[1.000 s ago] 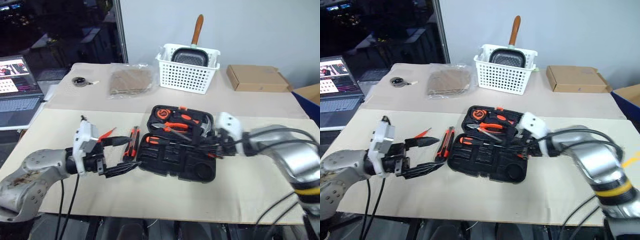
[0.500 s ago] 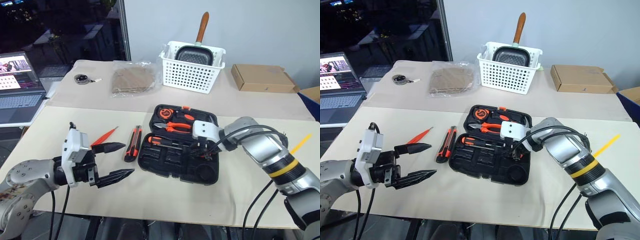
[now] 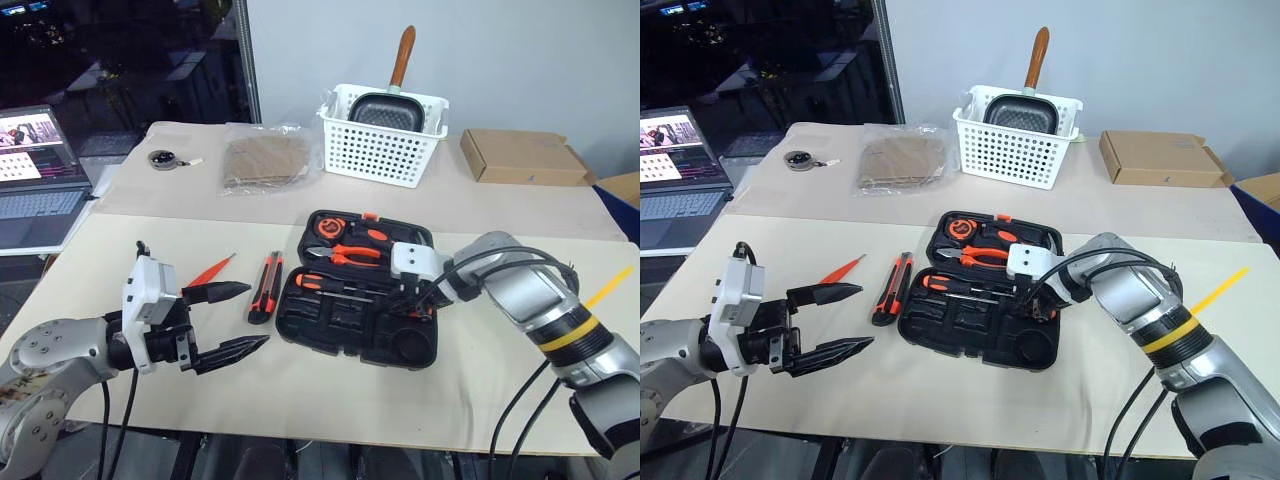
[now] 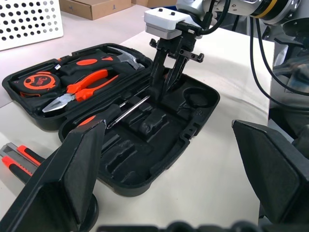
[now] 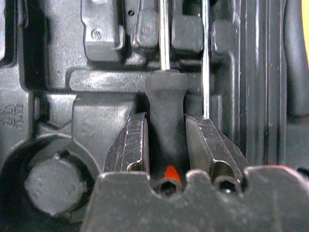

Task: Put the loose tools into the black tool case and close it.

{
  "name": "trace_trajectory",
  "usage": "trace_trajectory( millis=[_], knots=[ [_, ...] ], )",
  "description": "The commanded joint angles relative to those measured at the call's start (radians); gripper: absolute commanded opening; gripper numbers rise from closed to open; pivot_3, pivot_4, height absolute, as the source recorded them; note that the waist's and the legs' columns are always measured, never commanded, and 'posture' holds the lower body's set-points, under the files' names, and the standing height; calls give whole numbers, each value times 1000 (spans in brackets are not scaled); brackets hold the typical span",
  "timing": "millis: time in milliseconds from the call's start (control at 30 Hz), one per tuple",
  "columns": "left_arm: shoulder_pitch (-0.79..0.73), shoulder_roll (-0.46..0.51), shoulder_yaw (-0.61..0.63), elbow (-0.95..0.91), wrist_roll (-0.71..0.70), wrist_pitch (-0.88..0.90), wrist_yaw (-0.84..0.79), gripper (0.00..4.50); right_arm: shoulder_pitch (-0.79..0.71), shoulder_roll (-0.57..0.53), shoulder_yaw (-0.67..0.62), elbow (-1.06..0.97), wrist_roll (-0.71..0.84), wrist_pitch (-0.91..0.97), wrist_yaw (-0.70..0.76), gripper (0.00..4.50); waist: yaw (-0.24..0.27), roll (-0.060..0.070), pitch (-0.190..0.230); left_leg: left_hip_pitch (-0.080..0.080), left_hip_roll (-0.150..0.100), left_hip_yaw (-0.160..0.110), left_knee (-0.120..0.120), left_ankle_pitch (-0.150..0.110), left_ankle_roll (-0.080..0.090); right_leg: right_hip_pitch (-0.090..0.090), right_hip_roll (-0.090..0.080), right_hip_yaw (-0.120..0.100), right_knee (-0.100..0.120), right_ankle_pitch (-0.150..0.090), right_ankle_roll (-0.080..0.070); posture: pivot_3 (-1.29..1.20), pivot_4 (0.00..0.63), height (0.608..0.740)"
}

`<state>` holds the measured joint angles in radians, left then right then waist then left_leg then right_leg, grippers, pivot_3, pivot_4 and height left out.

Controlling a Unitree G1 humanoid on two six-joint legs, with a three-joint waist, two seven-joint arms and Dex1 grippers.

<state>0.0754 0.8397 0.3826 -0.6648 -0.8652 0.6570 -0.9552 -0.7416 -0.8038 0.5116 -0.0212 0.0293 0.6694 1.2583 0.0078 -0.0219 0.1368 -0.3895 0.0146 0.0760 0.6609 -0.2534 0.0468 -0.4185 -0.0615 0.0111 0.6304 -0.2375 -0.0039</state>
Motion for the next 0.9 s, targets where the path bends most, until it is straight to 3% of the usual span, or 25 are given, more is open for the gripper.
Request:
trace_trajectory(
  millis=[33, 467, 533, 567, 667, 900],
  knots=[
    [-19, 14, -7, -12, 4, -26, -2, 4500, 10, 46, 14, -37, 15, 56, 9, 795, -1, 0, 0, 0, 0, 0, 0, 0, 0, 0, 0, 0, 0, 0, 0, 0, 150, 740],
    [-19, 12, -22, -11, 18, -39, -2, 4500, 0, 104, 46, -20, -25, 58, 29, 795, -26, -1, -1, 2, 1, 1, 0, 0, -1, 0, 2, 0, 3, 0, -2, 0, 150, 740],
    [-17, 10, -24, -11, 20, -40, -1, 4500, 0, 104, 52, -20, -30, 34, 37, 1803, -26, -1, -1, 2, 1, 2, 0, 0, -1, 0, 2, 0, 3, 0, -2, 0, 150, 740],
    [-17, 9, -26, -11, 21, -40, 1, 4500, 1, 103, 52, -22, -29, 24, 43, 1923, -25, -1, -1, 3, 1, 2, 0, 0, -1, 0, 2, 0, 3, 0, -2, 0, 150, 740],
    [-17, 4, -33, -10, 25, -44, 5, 4500, 3, 118, 10, -27, -5, 29, 28, 2865, -27, -2, -2, 2, 1, 2, 0, 0, -1, -1, 3, 0, 3, 0, -2, 0, 150, 740],
    [-22, -1, -48, 1, 33, -58, 5, 4500, 24, 142, -203, -94, 196, 83, 55, 2865, -23, -2, -1, 1, 2, 4, -1, 0, -1, -3, 2, 1, 4, 0, -2, 0, 150, 740]
  ],
)
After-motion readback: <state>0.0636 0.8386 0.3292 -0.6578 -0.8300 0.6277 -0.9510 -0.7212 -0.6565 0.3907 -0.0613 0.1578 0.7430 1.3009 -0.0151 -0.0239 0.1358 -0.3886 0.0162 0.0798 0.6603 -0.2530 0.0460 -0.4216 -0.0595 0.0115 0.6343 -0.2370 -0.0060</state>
